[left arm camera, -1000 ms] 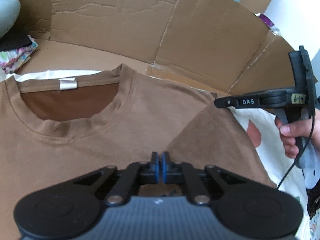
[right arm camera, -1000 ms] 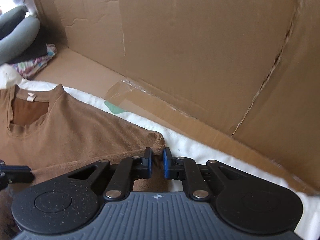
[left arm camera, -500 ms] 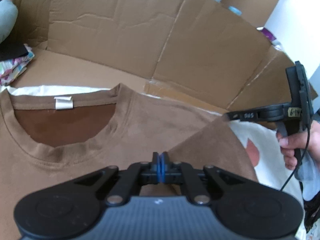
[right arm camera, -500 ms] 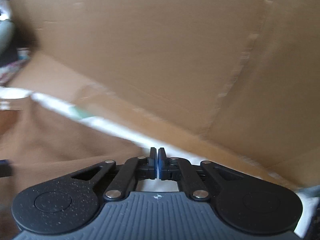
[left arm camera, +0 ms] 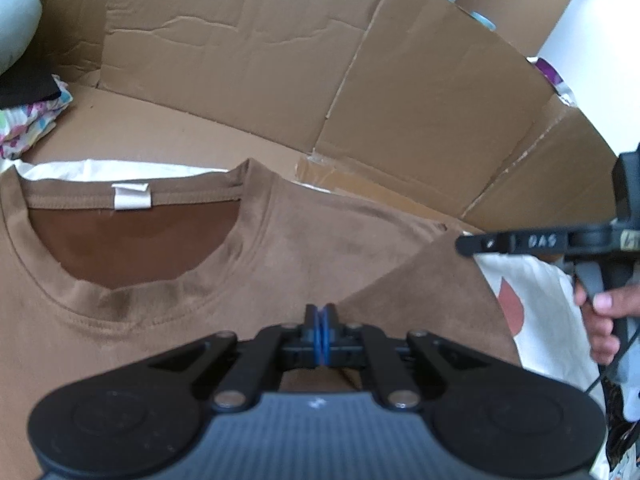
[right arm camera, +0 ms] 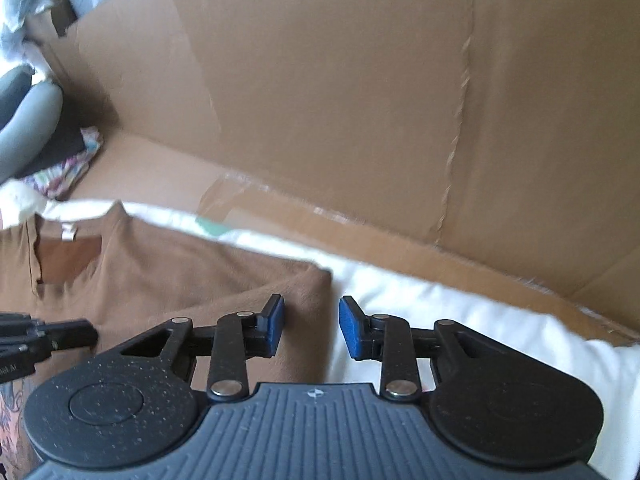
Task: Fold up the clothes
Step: 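Open the left tool and pull both tools back from the folded side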
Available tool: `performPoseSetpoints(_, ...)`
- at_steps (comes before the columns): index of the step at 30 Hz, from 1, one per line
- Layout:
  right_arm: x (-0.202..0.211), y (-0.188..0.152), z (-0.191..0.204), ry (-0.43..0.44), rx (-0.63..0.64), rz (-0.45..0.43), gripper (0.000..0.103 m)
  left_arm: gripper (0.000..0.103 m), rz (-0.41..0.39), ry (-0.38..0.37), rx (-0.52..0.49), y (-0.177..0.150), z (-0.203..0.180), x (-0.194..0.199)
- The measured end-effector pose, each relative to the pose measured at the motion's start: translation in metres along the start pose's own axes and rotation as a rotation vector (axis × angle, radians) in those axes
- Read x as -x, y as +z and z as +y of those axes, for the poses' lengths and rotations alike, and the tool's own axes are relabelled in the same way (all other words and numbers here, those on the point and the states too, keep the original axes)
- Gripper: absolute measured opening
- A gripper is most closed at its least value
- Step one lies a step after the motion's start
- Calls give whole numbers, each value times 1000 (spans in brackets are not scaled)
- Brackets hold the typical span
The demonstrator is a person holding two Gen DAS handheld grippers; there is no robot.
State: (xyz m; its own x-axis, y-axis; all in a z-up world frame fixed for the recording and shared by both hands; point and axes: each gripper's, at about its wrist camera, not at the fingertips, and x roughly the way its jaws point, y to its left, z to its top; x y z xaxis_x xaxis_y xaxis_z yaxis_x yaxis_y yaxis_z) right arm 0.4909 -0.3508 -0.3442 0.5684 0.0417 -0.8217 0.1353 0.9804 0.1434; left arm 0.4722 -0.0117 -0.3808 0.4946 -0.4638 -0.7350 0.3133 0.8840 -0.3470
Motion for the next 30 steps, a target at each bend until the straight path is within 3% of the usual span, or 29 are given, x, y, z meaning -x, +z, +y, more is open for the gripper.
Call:
performPoseSetpoints(4, -14, 0, 3, -9, 14, 22, 34, 2, 0, 5, -18, 2, -2, 0)
performPoseSetpoints(5, -16, 0, 3, -11, 19, 27, 30, 2, -2, 8, -23, 2, -3, 0)
performPoseSetpoints(7, -18, 1, 4, -19, 28, 23, 11, 1, -5, 13, -26, 3, -3, 0)
performPoseSetpoints(10, -22, 3, 4, -33, 41, 17, 8, 1, -6, 22, -15, 3, -2, -3)
performPoseSetpoints(14, -25, 3, 4, -45, 49, 18, 10, 3, 16, 21, 4, -1, 1, -12)
performPoseSetpoints(16, -19, 3, 1, -51, 41, 17, 22, 4, 22, 6, 20, 1, 4, -9)
performPoseSetpoints(18, -9, 2, -2, -59, 23, 12, 26, 8, 25, -2, 13, 3, 5, -6)
performPoseSetpoints(24, 20, -13, -12, -49, -33, 15, 28, 18, 9, 14, 8, -2, 3, 9)
performPoseSetpoints(26, 27, -22, -10, -37, -33, 26, 29, 27, 16, 19, -1, -4, 0, 12)
performPoseSetpoints(30, 38, -40, -8, 2, -67, 54, 32, 29, 33, 31, -42, -7, -10, 16)
